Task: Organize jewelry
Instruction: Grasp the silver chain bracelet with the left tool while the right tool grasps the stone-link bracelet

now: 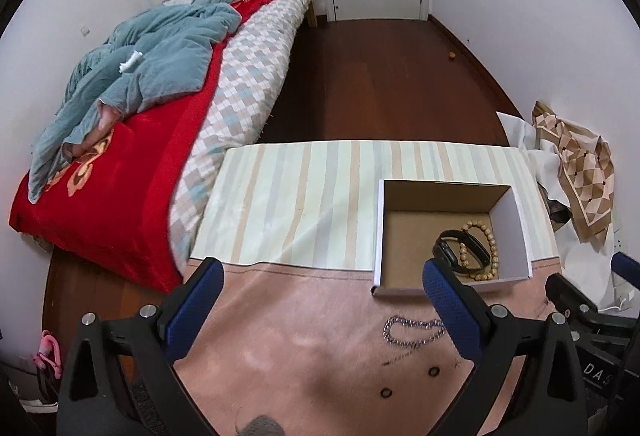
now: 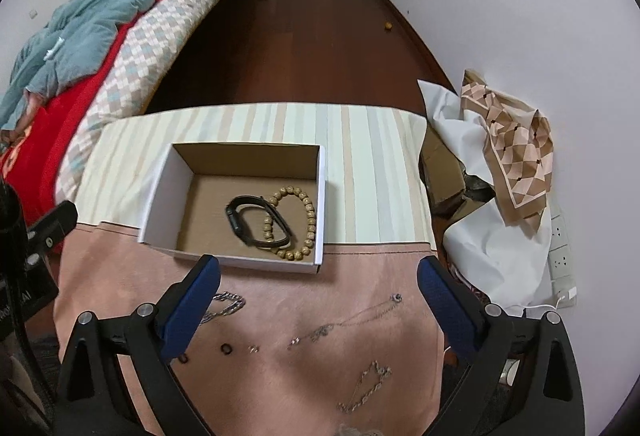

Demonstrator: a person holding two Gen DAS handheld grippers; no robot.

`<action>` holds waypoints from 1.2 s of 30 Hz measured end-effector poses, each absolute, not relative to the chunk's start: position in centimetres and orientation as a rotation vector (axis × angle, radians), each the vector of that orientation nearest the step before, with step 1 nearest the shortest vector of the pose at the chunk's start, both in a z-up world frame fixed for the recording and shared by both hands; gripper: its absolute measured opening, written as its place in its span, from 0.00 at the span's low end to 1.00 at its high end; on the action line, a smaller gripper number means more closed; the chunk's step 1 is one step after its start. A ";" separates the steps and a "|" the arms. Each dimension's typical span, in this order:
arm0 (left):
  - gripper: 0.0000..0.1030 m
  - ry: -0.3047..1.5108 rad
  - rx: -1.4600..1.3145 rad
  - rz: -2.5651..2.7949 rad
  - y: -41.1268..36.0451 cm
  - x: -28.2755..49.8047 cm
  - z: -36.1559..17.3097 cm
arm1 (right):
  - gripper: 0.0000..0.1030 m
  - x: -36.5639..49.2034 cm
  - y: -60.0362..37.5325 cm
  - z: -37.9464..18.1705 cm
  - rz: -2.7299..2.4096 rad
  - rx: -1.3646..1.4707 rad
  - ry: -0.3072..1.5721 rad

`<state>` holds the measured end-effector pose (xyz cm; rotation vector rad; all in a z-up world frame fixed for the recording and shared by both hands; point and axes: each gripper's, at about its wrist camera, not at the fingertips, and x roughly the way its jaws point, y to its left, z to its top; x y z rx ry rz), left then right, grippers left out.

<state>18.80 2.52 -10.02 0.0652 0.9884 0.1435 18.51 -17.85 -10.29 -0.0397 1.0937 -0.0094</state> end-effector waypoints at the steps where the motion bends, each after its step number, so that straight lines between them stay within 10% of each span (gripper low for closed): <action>1: 0.99 0.981 0.067 0.143 2.4 18.4 -9.7 | 1.00 18.0 -17.8 -9.8 -0.008 -0.038 1.081; 15: 0.99 0.867 0.076 0.206 3.3 11.6 -5.8 | 1.00 11.1 -18.7 -4.3 0.038 0.057 0.920; 23: 0.99 0.970 0.131 0.242 3.6 11.2 -11.1 | 1.00 9.2 -24.7 -11.0 -0.098 0.230 1.070; 28: 0.99 1.098 0.132 0.211 3.4 13.5 -16.3 | 0.73 9.1 -28.4 -16.7 -0.148 0.322 1.190; 36: 0.96 1.293 0.108 0.061 0.7 18.3 -24.3 | 0.69 10.3 -29.5 -22.1 -0.182 0.341 1.266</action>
